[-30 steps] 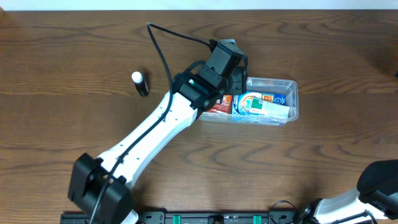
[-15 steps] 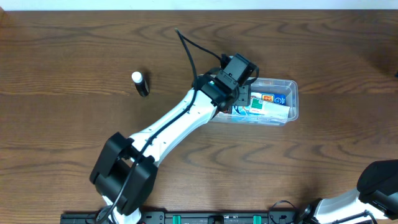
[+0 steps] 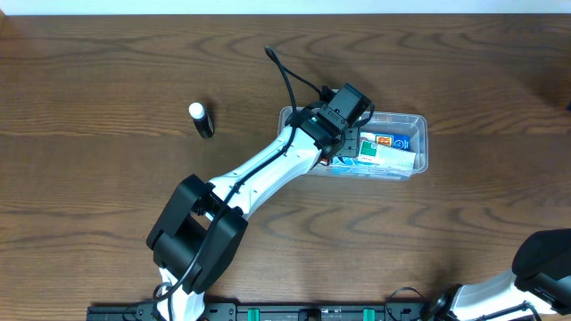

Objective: Pack container
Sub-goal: 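Lower the tin into the container's middle and open the gripper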

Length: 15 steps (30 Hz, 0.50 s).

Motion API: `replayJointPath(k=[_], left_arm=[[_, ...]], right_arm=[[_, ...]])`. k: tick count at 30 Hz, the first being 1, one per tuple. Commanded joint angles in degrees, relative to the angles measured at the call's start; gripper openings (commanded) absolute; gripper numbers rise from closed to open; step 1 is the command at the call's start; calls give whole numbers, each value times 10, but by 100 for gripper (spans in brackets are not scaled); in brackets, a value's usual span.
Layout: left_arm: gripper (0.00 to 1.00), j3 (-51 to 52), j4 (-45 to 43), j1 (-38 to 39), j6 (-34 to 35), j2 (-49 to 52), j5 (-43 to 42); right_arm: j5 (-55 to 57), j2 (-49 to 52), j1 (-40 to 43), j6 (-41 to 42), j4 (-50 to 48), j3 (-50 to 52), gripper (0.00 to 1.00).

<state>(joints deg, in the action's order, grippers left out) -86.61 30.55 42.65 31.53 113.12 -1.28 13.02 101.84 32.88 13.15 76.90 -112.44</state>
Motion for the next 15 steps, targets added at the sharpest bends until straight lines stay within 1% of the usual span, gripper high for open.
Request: replayJointPath(k=[1, 3, 11, 12, 14, 15], left_arm=[[60, -16, -4, 2, 2, 1, 7], [64, -16, -5, 2, 2, 1, 7], [65, -16, -9, 2, 2, 1, 7], [66, -16, -9, 2, 2, 1, 7], [73, -16, -9, 2, 0, 1, 7], [73, -16, -9, 2, 0, 1, 7]], right_arm=[[3, -5, 5, -3, 0, -3, 99], [3, -5, 5, -3, 0, -3, 99], [3, -5, 5, -3, 0, -3, 99], [3, -5, 5, -3, 0, -3, 99], [3, -5, 5, -3, 0, -3, 99], [3, -5, 5, -3, 0, -3, 99]])
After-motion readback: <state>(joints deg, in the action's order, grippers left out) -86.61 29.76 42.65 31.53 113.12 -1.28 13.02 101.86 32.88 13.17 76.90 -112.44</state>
